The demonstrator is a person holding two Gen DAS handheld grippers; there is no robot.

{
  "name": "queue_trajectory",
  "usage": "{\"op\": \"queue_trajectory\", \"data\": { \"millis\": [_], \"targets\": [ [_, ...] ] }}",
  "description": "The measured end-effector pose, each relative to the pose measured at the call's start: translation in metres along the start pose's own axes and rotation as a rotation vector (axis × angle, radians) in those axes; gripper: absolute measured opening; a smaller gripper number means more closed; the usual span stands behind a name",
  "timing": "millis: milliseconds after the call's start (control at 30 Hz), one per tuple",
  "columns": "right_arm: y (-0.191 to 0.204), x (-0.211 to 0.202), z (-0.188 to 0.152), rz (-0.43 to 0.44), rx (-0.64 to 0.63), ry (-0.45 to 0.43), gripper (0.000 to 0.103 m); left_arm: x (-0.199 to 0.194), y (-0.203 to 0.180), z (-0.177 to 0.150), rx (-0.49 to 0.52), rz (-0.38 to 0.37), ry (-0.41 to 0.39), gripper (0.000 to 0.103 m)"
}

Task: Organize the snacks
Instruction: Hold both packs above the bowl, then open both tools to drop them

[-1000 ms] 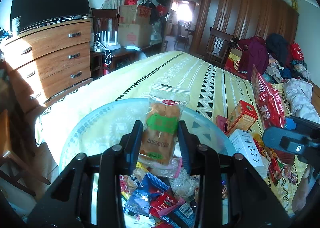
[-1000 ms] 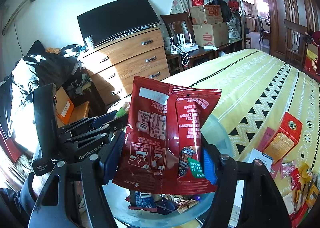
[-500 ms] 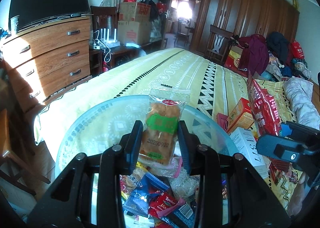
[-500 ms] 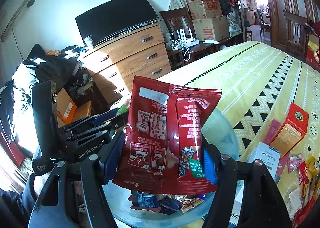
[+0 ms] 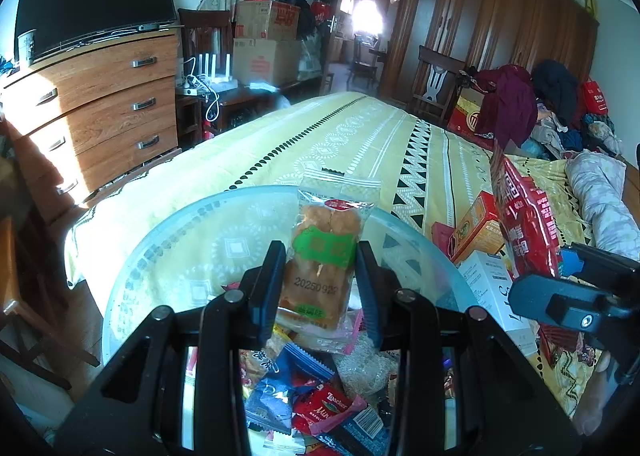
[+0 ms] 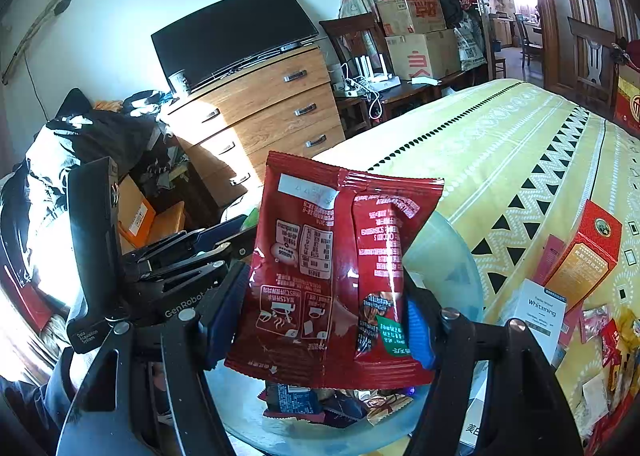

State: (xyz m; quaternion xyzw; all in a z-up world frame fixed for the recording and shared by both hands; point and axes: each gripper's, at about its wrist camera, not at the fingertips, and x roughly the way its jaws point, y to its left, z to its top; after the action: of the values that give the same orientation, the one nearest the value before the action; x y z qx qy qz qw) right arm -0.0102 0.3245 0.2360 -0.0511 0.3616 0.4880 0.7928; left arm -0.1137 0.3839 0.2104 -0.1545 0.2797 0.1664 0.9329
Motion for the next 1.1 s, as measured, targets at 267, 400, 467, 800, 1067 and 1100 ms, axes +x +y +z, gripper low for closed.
{"op": "queue_trajectory", "data": {
  "millis": [267,400,467,800,1067,1100],
  "targets": [
    [-0.0005,0.0012,-0.0008,0.002,0.0,0.002,0.072,0.002,0.0009,0.0012,-0.002,-0.003,0.007,0.036],
    [-0.0005,0.0015,-0.0017,0.001,0.003,0.003,0.072,0.0036,0.0018,0.0009,-0.004,-0.001,0.01,0.036],
    [0.0002,0.0012,-0.0016,0.001,0.0,0.002,0.072,0.0039,0.0019,0.001,-0.003,-0.002,0.011,0.036],
    [0.0,0.002,-0.0011,-0.001,0.001,0.003,0.072,0.0065,0.0036,-0.0008,-0.01,-0.006,0.016,0.036],
    [-0.0005,0.0043,-0.0034,-0.001,0.001,0.007,0.073,0.0081,0.0036,-0.0024,-0.015,-0.012,0.021,0.036],
    [-0.001,0.0047,-0.004,-0.001,0.001,0.008,0.073,0.0084,0.0039,-0.0031,-0.015,-0.013,0.022,0.036]
  ]
}}
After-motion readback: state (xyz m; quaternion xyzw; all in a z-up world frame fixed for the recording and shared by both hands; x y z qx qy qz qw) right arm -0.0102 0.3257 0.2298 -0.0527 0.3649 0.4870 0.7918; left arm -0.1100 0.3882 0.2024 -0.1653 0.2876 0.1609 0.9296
